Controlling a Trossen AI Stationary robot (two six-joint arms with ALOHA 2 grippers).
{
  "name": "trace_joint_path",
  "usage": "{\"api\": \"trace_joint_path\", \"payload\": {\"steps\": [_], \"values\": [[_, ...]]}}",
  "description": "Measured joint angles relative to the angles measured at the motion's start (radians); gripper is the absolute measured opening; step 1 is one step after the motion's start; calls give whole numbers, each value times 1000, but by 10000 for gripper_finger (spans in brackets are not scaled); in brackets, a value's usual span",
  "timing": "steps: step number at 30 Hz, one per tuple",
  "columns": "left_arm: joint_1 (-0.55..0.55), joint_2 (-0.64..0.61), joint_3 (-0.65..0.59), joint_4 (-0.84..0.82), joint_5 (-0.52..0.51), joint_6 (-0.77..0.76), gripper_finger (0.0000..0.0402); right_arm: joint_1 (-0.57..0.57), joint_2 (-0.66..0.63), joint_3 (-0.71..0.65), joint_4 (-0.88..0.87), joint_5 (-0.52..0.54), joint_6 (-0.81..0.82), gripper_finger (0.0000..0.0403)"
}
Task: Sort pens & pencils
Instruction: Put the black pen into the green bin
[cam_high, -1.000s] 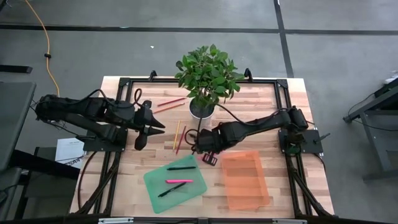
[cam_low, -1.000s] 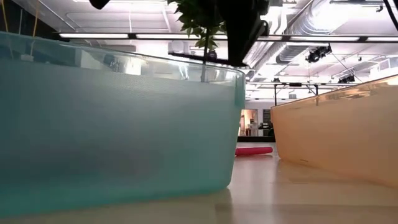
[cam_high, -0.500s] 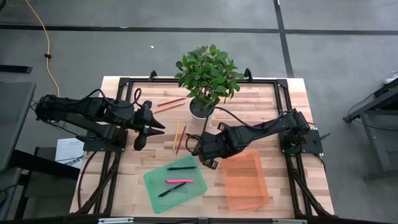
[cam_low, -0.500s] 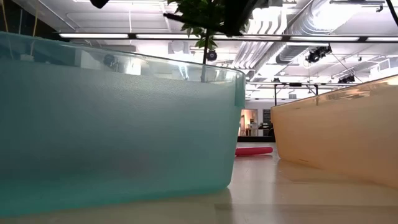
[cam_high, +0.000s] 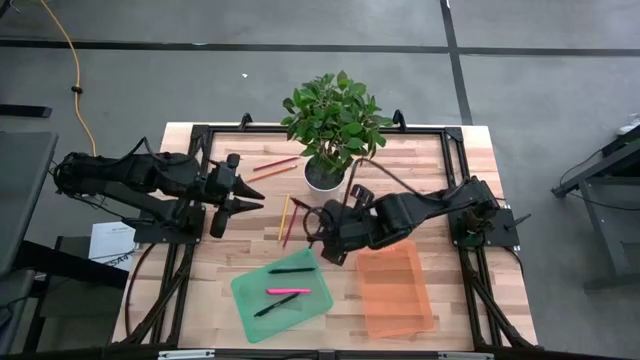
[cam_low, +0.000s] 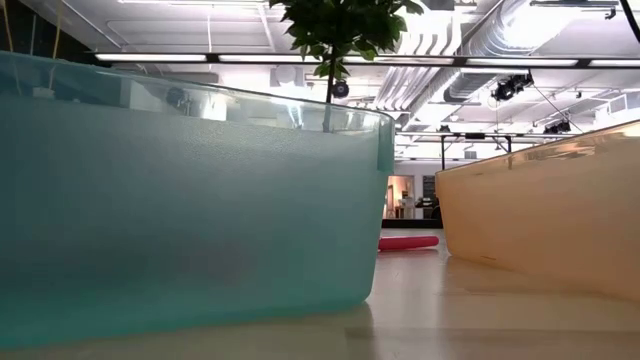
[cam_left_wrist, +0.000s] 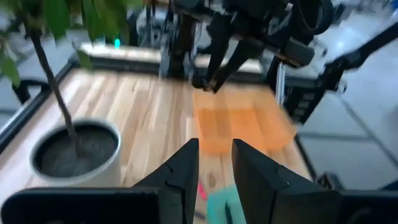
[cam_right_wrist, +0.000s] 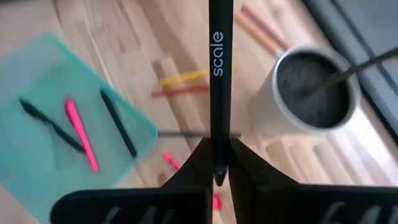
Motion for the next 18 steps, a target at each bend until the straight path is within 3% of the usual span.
{"api": "trace_joint_path", "payload": {"steps": [5,10,18], "values": [[0,-10,-1,37,-7,10,86,0,-4,144,13,76,-53,5],[0,0,0,137,-8,35,86,-3,-128,58,214,80,-99,5],[0,63,0,371,-18,85,86,9,-198,48,283,92,-134,5]]}}
